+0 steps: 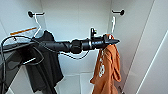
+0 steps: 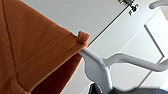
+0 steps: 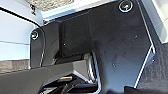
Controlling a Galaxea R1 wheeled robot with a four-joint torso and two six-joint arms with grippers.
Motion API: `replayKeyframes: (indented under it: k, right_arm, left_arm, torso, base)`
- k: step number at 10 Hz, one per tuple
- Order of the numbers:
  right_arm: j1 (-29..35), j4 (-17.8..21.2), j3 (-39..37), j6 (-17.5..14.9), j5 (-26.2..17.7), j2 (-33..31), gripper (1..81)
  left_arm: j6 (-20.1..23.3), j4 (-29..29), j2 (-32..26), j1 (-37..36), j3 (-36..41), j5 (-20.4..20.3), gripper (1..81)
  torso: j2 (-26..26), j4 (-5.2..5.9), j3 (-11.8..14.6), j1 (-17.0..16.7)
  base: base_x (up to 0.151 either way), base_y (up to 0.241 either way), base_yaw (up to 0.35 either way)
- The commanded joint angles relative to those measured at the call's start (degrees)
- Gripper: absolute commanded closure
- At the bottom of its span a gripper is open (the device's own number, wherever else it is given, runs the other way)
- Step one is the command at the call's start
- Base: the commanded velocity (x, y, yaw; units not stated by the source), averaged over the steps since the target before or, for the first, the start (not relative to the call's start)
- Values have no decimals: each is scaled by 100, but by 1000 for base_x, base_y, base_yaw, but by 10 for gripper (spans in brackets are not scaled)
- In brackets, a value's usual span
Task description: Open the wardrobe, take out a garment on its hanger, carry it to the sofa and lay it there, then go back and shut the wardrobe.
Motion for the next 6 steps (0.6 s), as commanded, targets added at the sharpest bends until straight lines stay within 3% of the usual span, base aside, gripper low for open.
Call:
replayKeyframes:
  k: [1,6]
  right_arm:
    - [189,34,20,-3,-260,38,10]
    - [172,34,20,-3,-260,38,10]
  left_arm:
    - [206,215,26,-1134,31,-550,811]
    - [206,215,35,-1116,75,-550,811]
  torso:
    - [0,0,0,2]
    - [0,0,0,-2]
  base:
    - [-97,0,0]
    - [-112,0,0]
